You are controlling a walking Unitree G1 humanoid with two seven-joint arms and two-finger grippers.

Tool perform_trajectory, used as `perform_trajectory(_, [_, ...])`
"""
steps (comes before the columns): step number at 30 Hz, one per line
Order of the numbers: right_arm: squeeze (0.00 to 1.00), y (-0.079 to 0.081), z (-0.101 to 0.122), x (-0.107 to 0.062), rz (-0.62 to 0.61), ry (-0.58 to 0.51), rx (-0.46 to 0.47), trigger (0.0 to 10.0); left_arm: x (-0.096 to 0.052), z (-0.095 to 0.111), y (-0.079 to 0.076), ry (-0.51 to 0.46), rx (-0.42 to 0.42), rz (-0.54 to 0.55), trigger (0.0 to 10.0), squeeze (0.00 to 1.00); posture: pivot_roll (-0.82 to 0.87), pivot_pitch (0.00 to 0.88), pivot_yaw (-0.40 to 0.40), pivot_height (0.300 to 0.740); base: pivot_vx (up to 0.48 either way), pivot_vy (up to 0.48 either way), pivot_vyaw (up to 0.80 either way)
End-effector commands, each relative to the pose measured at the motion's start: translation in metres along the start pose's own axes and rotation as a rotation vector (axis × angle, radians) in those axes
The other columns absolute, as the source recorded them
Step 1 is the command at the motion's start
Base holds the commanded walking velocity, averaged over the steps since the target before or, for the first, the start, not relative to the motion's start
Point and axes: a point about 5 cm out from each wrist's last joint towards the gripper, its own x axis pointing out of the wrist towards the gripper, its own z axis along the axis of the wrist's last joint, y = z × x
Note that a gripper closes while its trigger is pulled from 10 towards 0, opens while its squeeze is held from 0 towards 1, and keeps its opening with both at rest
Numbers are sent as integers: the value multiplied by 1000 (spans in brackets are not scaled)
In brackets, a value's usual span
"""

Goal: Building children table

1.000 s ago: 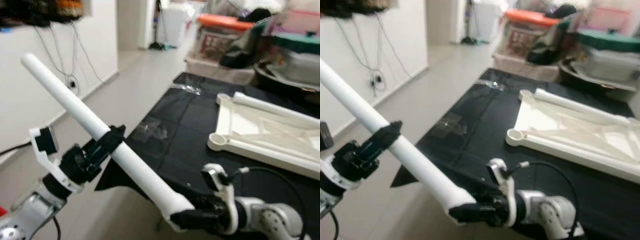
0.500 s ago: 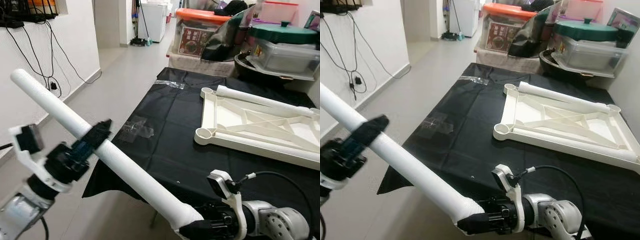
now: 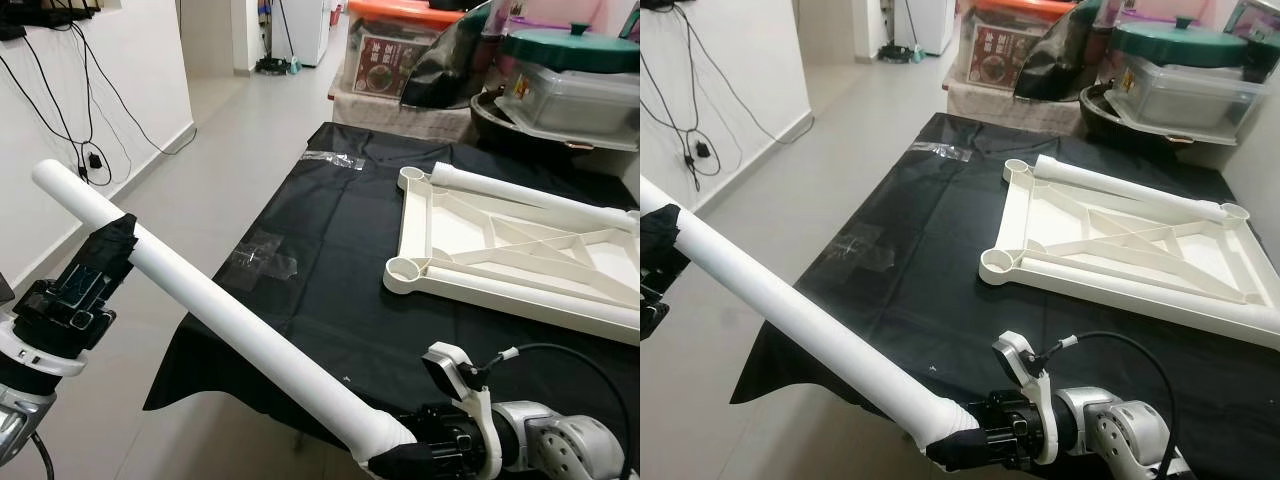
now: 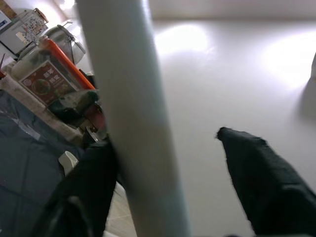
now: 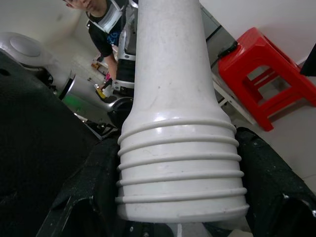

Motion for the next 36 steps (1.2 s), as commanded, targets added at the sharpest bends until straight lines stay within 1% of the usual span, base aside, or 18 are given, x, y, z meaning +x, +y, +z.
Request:
perform_trajectory(1, [0,-3,-3,-6,-56,7,23,0,-2,5,-1,-37,-19,-10,0,0,97,76,-80,740,0,0,0])
perform_trajectory(5, [0,-3,-3,-6,-53,6,18,0,-3,6,1,-33,-28,-9,0,0,95,75,-79,740,0,0,0])
perform_trajectory(8, [0,-1,0,-5,-37,8,6,0,-3,4,3,-12,-24,-8,0,0,92,74,-76,740,0,0,0])
perform_trajectory(9, [0,1,1,-4,-26,13,0,0,-2,2,3,10,-19,-14,10000,0,91,70,-75,740,0,0,0])
perform_trajectory(10, [0,2,1,-3,-17,16,-4,0,-1,-1,4,28,-19,-11,10000,0,89,69,-74,740,0,0,0])
perform_trajectory(15, [0,2,1,-2,-13,18,-5,0,0,-2,4,38,-20,-8,10000,0,89,69,-74,740,0,0,0])
perform_trajectory(17, [0,2,2,0,-4,19,-12,0,2,-9,3,73,-36,-18,10000,0,91,64,-72,740,0,0,0])
perform_trajectory(22, [0,2,3,2,7,26,-19,0,4,-16,2,102,-75,-28,10000,0,91,62,-73,740,0,0,0])
perform_trajectory(23, [0,2,3,3,11,29,-21,0,5,-18,3,101,-95,-25,10000,1000,91,62,-73,740,0,0,0])
perform_trajectory(25, [0,2,3,3,11,29,-21,0,5,-18,3,101,-95,-25,10000,1000,91,62,-73,740,0,0,0])
perform_trajectory(26, [0,3,4,4,13,31,-22,0,5,-19,2,101,-112,-33,10000,1000,91,60,-73,740,0,0,0])
perform_trajectory(27, [0,3,4,4,15,32,-24,0,7,-20,3,112,-93,-22,10000,1000,91,60,-73,740,0,0,0])
perform_trajectory(28, [0,4,5,5,21,32,-28,0,8,-21,2,123,-89,-35,10000,98,91,60,-73,740,0,0,0])
perform_trajectory(29, [0,4,5,5,21,32,-28,0,8,-21,2,123,-89,-35,10000,98,91,60,-73,740,0,0,0])
perform_trajectory(30, [0,5,5,5,27,37,-31,0,8,-21,2,130,-88,-40,10000,0,88,61,-71,740,0,0,0])
perform_trajectory(34, [0,9,7,8,43,44,-43,0,8,-19,4,125,-88,-38,10000,0,88,63,-71,740,0,0,0])
perform_trajectory(36, [0,10,5,9,51,68,-45,0,8,-17,5,106,-75,-38,10000,0,87,66,-73,740,0,0,0])
